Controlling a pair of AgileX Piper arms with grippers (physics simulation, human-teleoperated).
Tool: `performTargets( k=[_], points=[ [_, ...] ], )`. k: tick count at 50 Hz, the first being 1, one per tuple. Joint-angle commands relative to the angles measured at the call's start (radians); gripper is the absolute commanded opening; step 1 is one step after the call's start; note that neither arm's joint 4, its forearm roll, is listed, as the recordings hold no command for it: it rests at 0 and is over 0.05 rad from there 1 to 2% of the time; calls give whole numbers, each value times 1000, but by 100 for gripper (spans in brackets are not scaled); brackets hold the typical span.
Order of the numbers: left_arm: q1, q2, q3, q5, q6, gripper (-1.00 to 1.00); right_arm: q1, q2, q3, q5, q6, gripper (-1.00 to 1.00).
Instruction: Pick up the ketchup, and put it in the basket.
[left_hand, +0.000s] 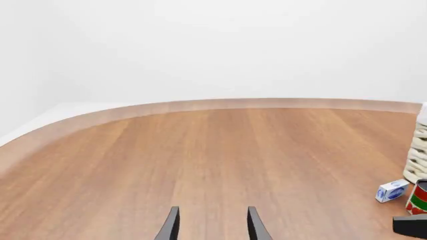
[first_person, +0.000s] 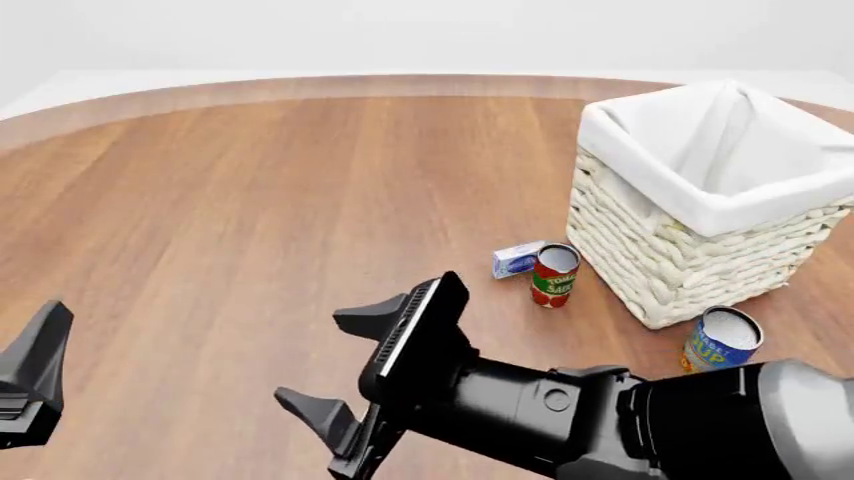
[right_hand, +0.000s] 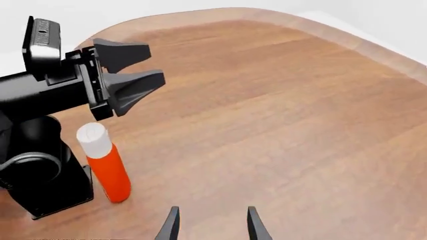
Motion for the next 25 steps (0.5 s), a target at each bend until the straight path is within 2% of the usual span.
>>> performTargets(
  k=[1, 17, 20, 25],
  points=[
    [0, 0, 0, 0, 0, 100, 53, 50, -39, 13, 11, 100],
    [0, 0, 0, 0, 0, 100, 139, 50, -43, 1, 86, 100],
    [0, 0, 0, 0, 0, 100, 170, 33, -34, -7, 114, 100],
    [0, 0, 0, 0, 0, 100, 192, 24, -37, 0, 123, 100]
  ],
)
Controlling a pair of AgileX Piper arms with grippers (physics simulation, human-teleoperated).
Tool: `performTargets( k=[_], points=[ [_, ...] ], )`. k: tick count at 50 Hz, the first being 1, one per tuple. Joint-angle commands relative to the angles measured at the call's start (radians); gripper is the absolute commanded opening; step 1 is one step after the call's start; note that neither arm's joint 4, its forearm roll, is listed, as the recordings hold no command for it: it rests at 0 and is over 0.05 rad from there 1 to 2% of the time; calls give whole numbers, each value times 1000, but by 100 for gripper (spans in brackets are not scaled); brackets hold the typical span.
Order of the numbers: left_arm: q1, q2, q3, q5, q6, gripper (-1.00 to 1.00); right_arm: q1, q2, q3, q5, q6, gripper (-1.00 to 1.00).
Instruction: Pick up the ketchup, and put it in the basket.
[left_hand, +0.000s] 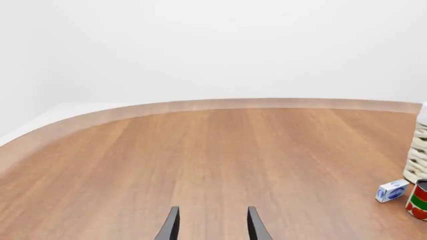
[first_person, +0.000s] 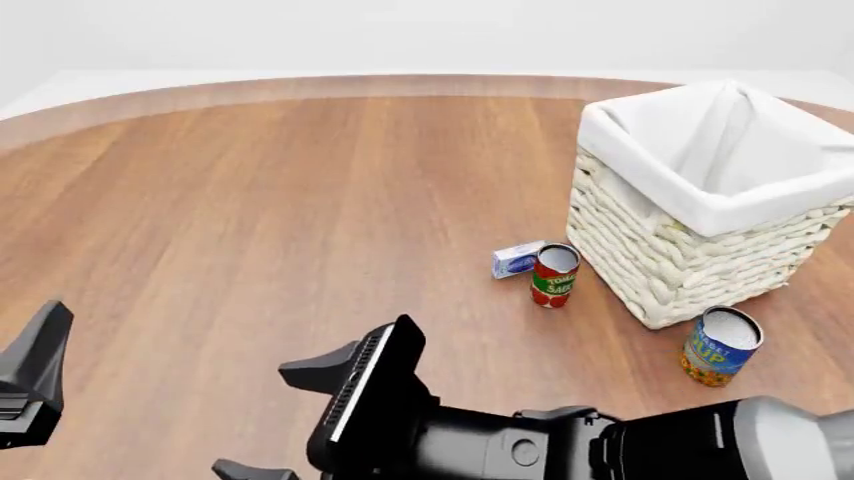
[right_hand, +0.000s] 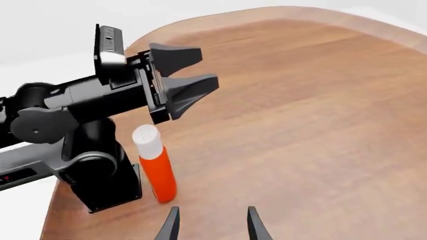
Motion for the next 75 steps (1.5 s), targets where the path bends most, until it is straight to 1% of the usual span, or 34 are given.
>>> performTargets(
  k=[1, 2, 4, 11, 14, 16, 17, 20, 21, 35, 39, 53, 75],
  points=[
    [0, 0, 0, 0, 0, 100, 59, -11, -2, -1, 42, 100],
    [0, 0, 0, 0, 0, 100, 70, -31, 5, -4, 56, 100],
    [0, 0, 0, 0, 0, 100, 78, -38, 5, -2, 65, 100],
    [0, 0, 0, 0, 0, 100, 90, -3, -21, 11, 59, 100],
    [0, 0, 0, 0, 0, 100, 95, 18, -38, 24, 48, 100],
    [0, 0, 0, 0, 0, 100, 99, 19, -40, 23, 53, 100],
    [0, 0, 0, 0, 0, 100, 98, 31, -66, 42, 50, 100],
    [0, 0, 0, 0, 0, 100, 101, 38, -77, 51, 48, 100],
    [0, 0, 0, 0, 0, 100, 126, 125, -151, 70, 63, 100],
    [0, 0, 0, 0, 0, 100, 131, 128, -150, 65, 69, 100],
    [0, 0, 0, 0, 0, 100, 123, 134, -165, 73, 72, 100],
    [0, 0, 0, 0, 0, 100, 139, 154, -206, 99, 74, 100],
    [0, 0, 0, 0, 0, 100, 146, 221, -263, 99, 96, 100]
  ],
)
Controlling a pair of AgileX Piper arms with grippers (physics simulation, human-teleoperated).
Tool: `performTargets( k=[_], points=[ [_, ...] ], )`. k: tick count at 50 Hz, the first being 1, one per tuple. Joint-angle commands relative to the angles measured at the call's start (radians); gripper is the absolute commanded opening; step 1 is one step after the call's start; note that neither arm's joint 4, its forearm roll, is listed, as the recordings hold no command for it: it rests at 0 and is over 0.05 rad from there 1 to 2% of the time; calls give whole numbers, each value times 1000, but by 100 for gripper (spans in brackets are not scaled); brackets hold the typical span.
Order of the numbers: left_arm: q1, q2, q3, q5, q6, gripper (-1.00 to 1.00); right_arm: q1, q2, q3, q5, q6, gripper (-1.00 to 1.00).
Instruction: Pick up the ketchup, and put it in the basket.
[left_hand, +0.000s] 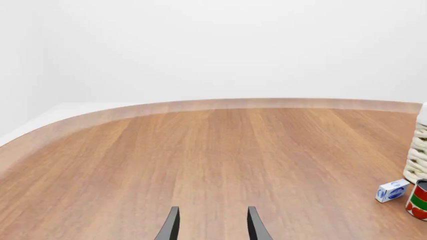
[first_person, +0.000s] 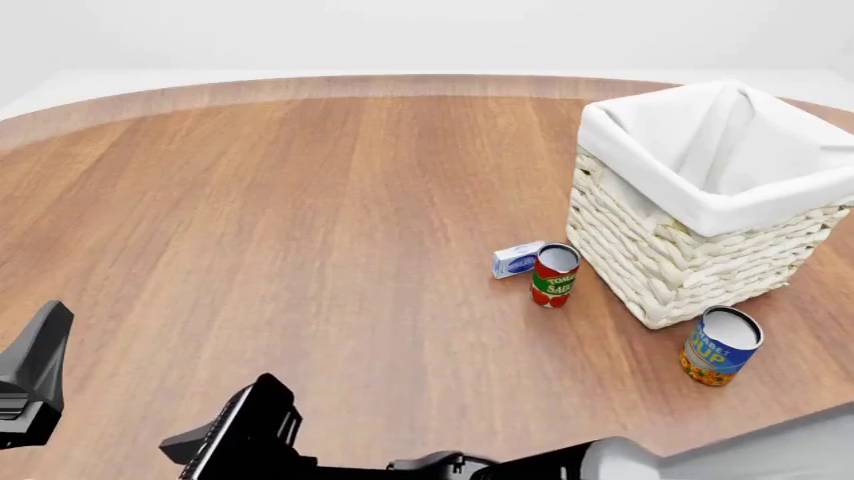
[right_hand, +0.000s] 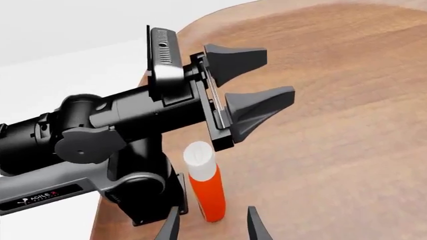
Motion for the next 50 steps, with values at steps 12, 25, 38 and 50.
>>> performTargets(
  k=[12, 25, 38, 50],
  points=[
    [0, 0, 0, 0, 0, 100, 18, 66, -52, 4, 25, 100],
    [0, 0, 0, 0, 0, 100, 40, 83, -78, 11, 30, 100],
    [0, 0, 0, 0, 0, 100, 32, 115, -117, 11, 43, 100],
    [0, 0, 0, 0, 0, 100, 10, 166, -174, 29, 49, 100]
  ],
)
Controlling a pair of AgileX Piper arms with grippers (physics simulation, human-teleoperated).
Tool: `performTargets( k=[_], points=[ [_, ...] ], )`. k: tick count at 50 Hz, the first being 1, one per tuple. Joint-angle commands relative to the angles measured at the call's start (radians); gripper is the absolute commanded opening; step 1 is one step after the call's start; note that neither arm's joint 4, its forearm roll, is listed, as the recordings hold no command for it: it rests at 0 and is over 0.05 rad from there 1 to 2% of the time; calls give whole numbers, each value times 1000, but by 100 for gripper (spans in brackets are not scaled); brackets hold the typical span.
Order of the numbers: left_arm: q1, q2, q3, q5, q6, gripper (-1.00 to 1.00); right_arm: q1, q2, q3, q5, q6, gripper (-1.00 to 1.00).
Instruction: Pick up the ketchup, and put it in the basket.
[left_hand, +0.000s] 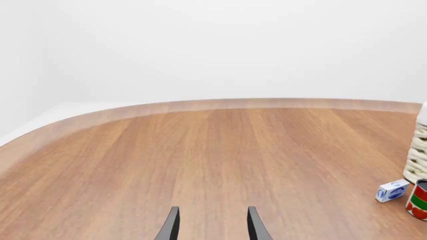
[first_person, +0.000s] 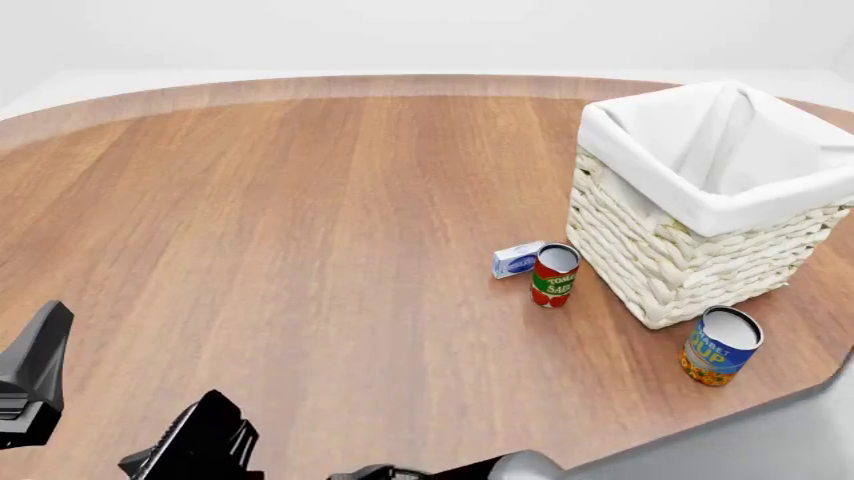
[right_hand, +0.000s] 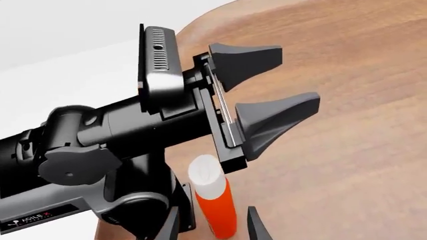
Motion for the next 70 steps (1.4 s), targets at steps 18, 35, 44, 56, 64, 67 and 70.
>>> performTargets(
  k=[18, 35, 44, 56, 64, 67, 70],
  points=[
    [0, 0, 0, 0, 0, 100, 3, 79, -110, 44, 9, 100],
    [0, 0, 0, 0, 0, 100, -4, 140, -182, 68, 18, 100],
    [0, 0, 0, 0, 0, 100, -2, 184, -201, 66, 32, 100],
    [0, 0, 0, 0, 0, 100, -12, 206, -219, 70, 37, -100],
    [0, 0, 0, 0, 0, 100, -19, 211, -226, 73, 37, -100],
    [0, 0, 0, 0, 0, 100, -19, 208, -224, 73, 36, -100],
    [0, 0, 0, 0, 0, 100, -16, 206, -218, 70, 35, -100]
  ],
)
